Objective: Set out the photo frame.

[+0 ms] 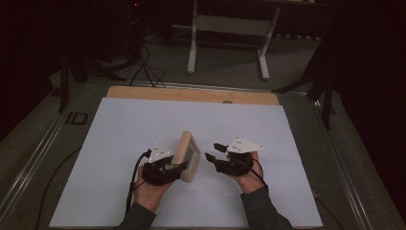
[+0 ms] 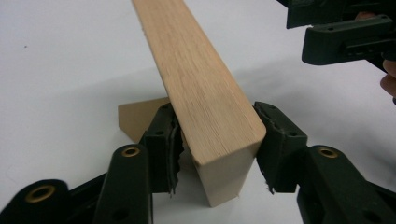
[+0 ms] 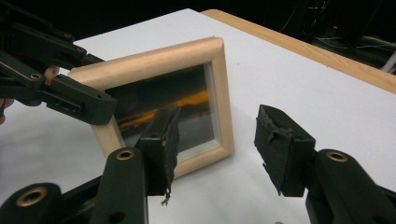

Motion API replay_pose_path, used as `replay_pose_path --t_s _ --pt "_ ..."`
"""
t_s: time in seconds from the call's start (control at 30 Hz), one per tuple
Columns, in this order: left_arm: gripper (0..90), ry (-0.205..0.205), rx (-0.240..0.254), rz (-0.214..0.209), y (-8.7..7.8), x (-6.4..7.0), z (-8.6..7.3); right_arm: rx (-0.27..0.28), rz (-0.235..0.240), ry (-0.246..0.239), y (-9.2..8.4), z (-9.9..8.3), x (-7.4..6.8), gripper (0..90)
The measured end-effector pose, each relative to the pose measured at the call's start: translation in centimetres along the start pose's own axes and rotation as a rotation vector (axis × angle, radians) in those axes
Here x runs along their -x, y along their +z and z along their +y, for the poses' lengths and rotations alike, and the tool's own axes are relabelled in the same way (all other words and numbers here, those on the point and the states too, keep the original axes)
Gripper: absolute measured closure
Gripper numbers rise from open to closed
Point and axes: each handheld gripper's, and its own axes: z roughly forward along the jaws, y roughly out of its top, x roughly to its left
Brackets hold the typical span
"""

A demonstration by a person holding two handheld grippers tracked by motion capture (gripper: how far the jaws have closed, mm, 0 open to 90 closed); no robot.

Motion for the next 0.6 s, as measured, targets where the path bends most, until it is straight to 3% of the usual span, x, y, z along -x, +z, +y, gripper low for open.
replay_pose_path --t_s 0.17,0.33,0.6 --pt "59.5 0.027 -0.005 -0.027 0.1 0.3 0.0 0.004 -0.003 0.001 -0.1 0.1 0.0 49.2" --pt "60.4 0.078 -0.012 -0.025 0.2 1.0 0.1 0.012 -0.009 0.001 -0.3 0.1 0.2 49.7" --pt "60.5 0.093 -0.014 -0.025 0.2 1.1 0.0 0.025 -0.023 0.007 -0.5 0.2 0.4 50.7"
